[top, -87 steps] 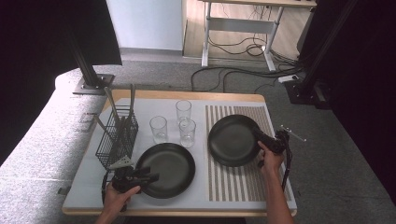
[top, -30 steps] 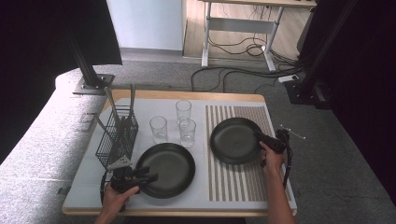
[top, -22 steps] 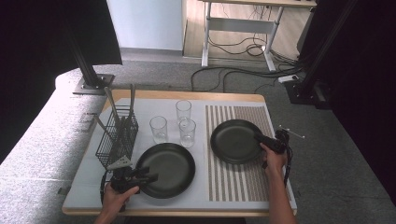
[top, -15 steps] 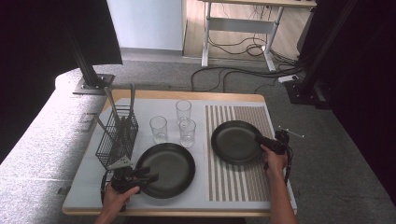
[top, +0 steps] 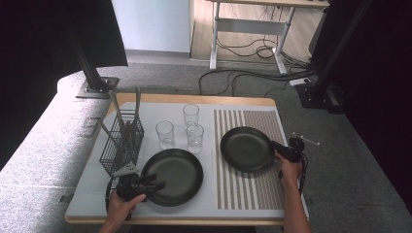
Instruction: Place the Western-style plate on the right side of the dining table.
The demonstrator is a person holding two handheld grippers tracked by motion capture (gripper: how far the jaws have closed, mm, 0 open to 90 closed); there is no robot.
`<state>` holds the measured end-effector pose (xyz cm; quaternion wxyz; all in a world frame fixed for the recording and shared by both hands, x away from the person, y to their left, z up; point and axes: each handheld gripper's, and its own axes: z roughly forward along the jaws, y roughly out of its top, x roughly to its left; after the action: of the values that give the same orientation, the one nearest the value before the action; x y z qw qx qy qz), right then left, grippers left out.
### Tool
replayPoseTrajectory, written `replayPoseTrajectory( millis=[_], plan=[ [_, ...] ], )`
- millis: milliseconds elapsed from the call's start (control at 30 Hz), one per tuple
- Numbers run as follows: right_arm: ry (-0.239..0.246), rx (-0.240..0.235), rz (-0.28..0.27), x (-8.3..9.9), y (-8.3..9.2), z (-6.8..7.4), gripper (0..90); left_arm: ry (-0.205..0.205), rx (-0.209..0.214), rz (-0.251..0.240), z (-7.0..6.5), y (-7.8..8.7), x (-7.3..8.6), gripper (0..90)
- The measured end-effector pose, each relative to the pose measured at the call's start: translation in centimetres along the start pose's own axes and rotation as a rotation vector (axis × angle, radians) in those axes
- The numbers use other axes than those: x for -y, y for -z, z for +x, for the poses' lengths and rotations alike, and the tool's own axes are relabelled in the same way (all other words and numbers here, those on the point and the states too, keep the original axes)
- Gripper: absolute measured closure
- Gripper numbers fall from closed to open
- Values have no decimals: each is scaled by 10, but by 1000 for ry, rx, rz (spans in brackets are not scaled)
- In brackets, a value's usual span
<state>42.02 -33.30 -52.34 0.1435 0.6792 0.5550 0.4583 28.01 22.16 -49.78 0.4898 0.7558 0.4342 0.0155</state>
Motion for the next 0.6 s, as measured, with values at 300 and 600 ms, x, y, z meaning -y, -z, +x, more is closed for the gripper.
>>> replayPoseTrajectory(
  millis=[300, 600],
  plan=[
    [29, -4, 23, 5, 6, 0, 784, -3, 0, 0, 0, 0, 0, 388],
    [32, -16, 2, 12, 10, -2, 741, -2, -3, -5, 0, 1, 0, 388]
  ],
)
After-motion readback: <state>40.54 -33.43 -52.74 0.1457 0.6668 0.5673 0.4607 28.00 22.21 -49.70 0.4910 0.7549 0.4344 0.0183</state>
